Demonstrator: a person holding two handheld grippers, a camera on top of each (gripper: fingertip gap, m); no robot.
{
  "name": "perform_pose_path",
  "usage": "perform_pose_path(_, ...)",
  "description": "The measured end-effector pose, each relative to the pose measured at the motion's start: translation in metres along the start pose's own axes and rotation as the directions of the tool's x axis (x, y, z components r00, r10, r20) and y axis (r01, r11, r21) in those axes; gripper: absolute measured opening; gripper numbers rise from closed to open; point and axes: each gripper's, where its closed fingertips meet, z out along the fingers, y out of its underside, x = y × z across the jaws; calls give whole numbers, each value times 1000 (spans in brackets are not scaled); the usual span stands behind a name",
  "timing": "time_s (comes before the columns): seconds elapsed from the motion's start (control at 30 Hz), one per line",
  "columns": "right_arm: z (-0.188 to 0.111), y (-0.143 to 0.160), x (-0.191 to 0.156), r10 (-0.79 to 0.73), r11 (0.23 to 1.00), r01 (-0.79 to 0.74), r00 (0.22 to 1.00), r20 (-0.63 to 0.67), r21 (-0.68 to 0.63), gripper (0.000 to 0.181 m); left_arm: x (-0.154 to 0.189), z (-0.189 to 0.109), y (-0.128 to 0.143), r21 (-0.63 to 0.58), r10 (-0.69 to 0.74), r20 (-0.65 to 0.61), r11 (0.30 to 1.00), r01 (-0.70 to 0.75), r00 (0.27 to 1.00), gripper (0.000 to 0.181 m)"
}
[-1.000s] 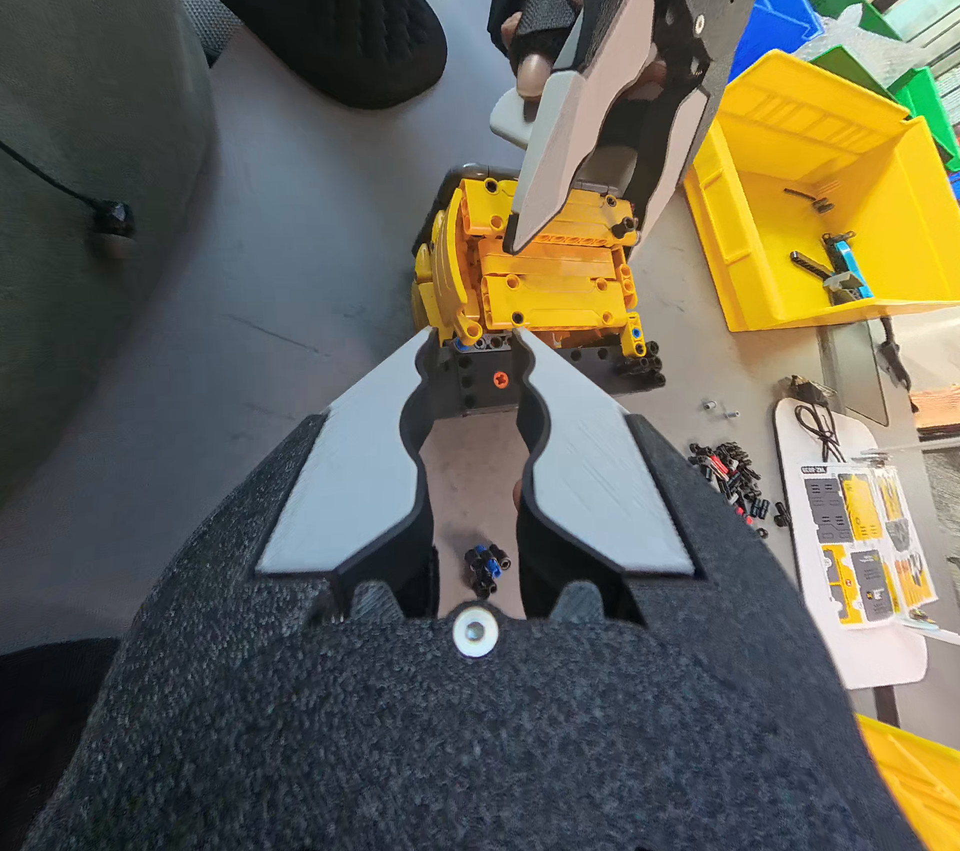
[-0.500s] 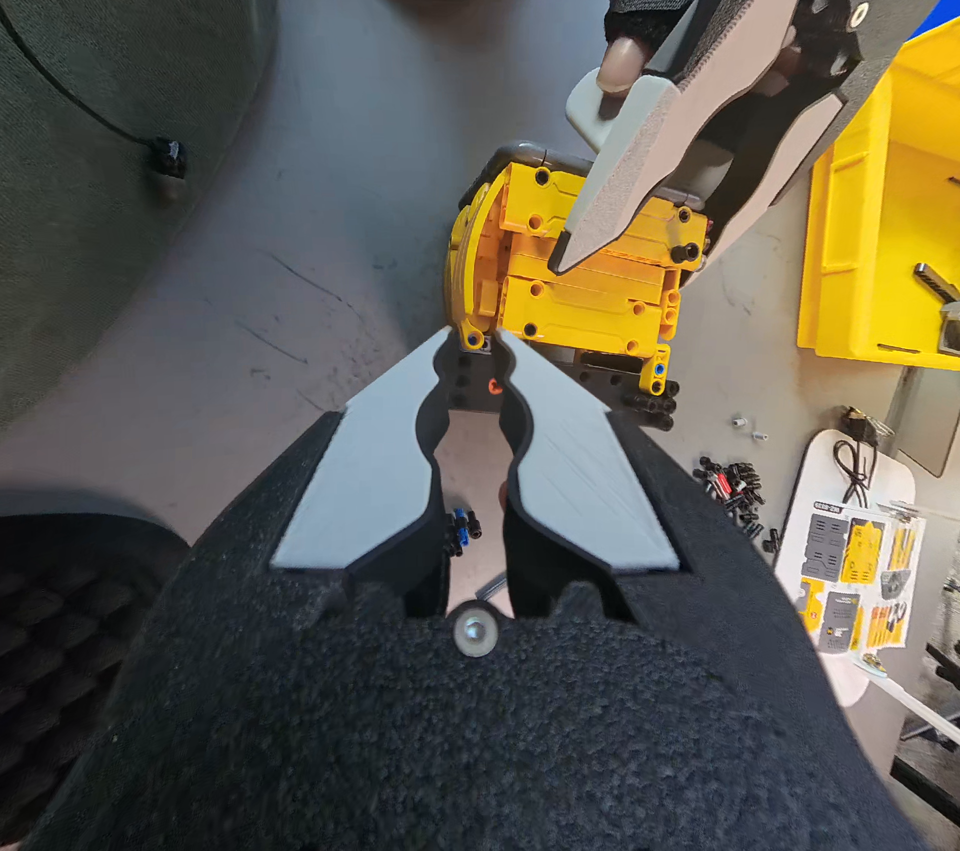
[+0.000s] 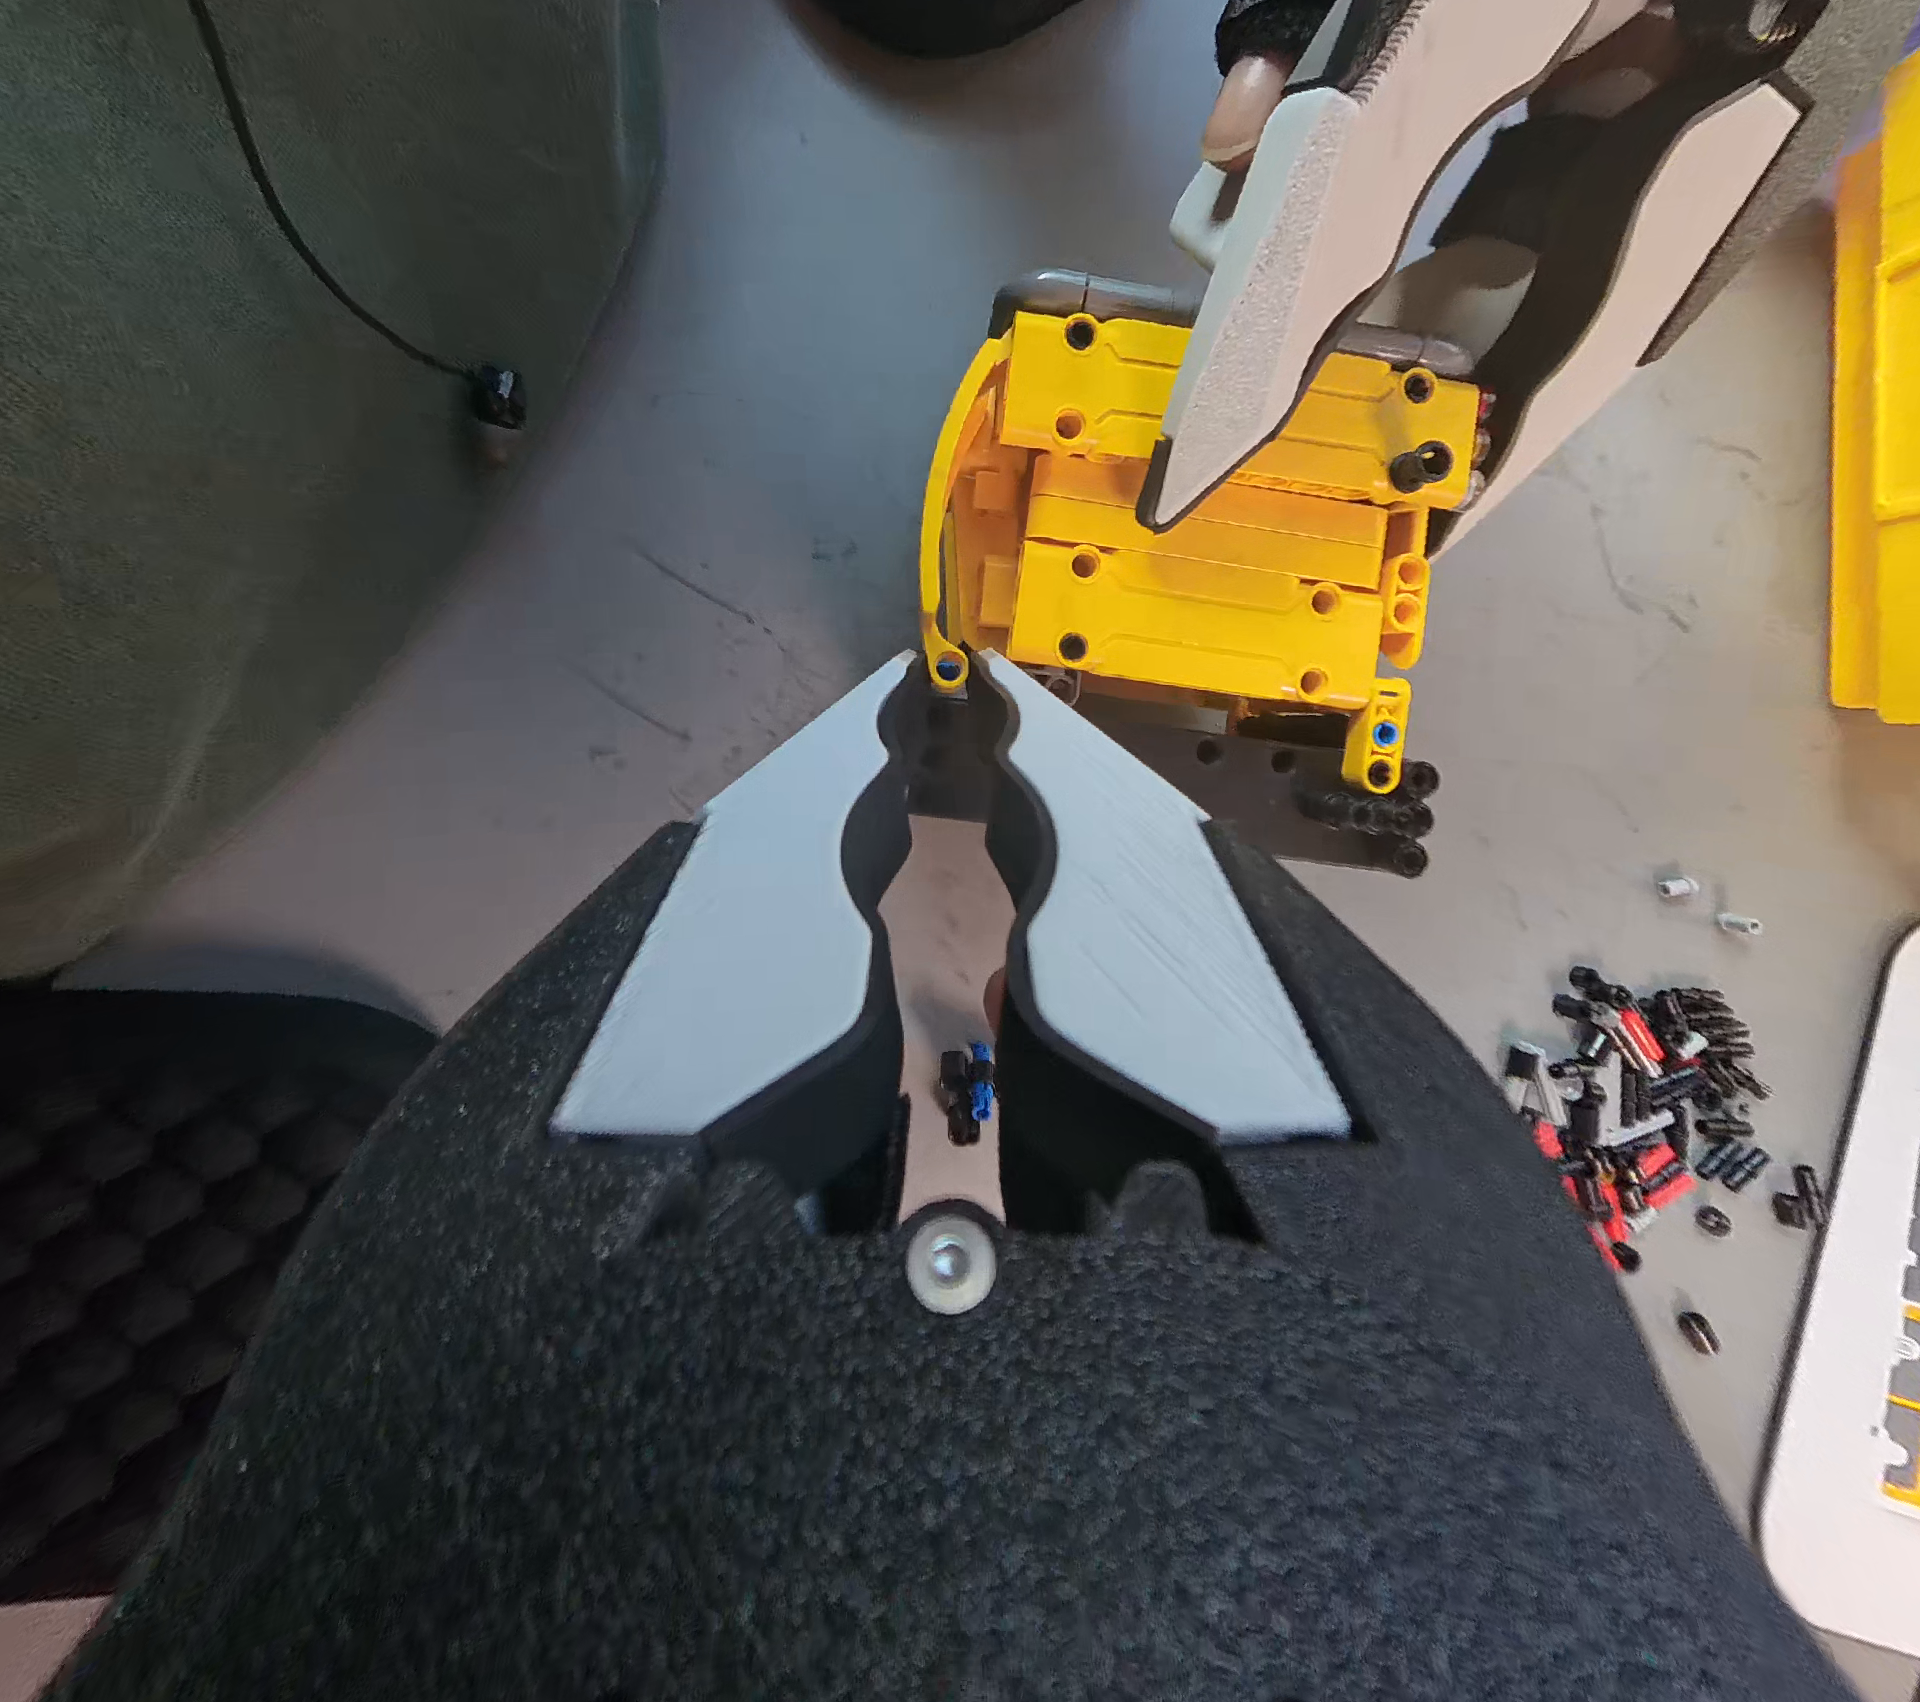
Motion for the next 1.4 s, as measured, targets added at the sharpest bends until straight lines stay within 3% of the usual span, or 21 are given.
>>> perform_pose_path(0.5,-1,3,-1,101,984,-118,987,125,137,6,-1,1,-1,-14,-8,-15,1000,8,1000,61)
perform_pose_path(0.67,-2,4,-1,113,975,-130,988,101,178,6,0,4,-4,-20,-51,-35,999,51,998,66)
perform_pose_path(0.8,-2,4,-1,99,971,-110,993,61,212,7,0,10,-5,-98,-30,-22,995,27,999,81)
perform_pose_path(0.97,-1,0,-1,70,969,-77,997,35,234,6,1,22,-10,-213,-7,-42,977,-2,999,83)
perform_pose_path(1.1,-1,1,0,71,971,-73,997,17,229,7,5,26,4,-357,-4,-92,934,-29,996,92)
perform_pose_path(1.4,-8,11,0,177,954,-178,984,26,239,7,3,28,5,-388,4,-60,921,-27,998,91)
